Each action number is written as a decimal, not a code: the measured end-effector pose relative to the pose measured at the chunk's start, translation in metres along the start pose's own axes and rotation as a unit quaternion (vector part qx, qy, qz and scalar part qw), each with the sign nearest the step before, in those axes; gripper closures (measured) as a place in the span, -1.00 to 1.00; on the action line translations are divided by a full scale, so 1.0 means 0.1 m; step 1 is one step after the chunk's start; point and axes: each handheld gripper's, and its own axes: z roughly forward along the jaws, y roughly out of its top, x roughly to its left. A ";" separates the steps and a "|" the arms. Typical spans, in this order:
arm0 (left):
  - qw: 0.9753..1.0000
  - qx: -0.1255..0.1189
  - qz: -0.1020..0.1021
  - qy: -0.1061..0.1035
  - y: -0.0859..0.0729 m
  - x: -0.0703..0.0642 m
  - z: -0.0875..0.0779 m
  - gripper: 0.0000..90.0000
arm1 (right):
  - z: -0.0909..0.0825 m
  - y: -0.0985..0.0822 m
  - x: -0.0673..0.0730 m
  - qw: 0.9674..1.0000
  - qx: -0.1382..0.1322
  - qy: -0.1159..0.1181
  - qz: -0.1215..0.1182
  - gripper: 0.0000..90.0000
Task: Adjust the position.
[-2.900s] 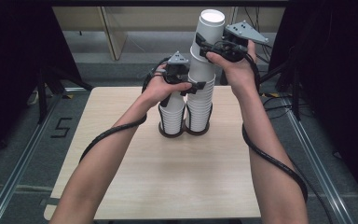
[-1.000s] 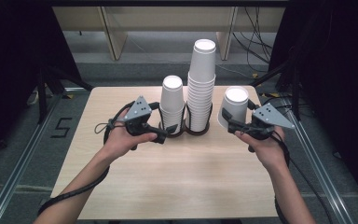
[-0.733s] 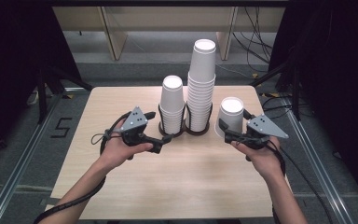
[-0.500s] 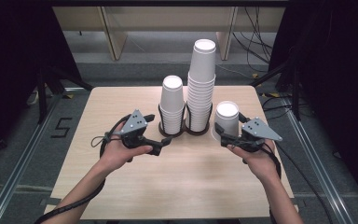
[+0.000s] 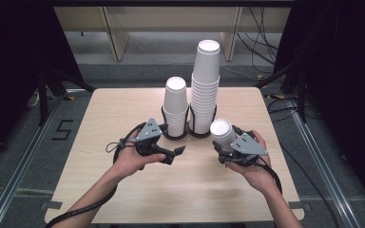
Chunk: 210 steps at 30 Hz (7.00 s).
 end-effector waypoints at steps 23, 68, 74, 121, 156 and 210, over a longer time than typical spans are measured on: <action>0.997 0.044 0.012 -0.060 -0.06 -0.23 0.43 -1.00 | 0.13 -0.19 0.54 0.933 0.059 -0.010 -0.355 -0.55; 0.992 0.086 0.018 -0.087 -0.13 -0.30 0.76 -0.76 | 0.20 -0.10 0.80 0.825 0.044 -0.004 -0.563 -0.55; 0.992 0.093 0.016 -0.090 -0.12 -0.29 0.77 -0.67 | 0.18 -0.13 0.84 0.845 0.060 0.000 -0.532 -0.55; 0.991 0.095 0.021 -0.094 -0.15 -0.26 0.80 -0.59 | 0.21 -0.10 0.87 0.836 0.056 -0.003 -0.546 -0.58; 0.993 0.082 0.027 -0.080 -0.17 -0.23 0.78 -0.56 | 0.23 -0.07 0.86 0.825 0.059 0.015 -0.561 -0.83; 0.999 -0.046 -0.009 -0.001 -0.55 -0.10 0.61 -0.57 | -0.05 -0.24 0.34 0.997 0.022 -0.060 -0.031 -0.92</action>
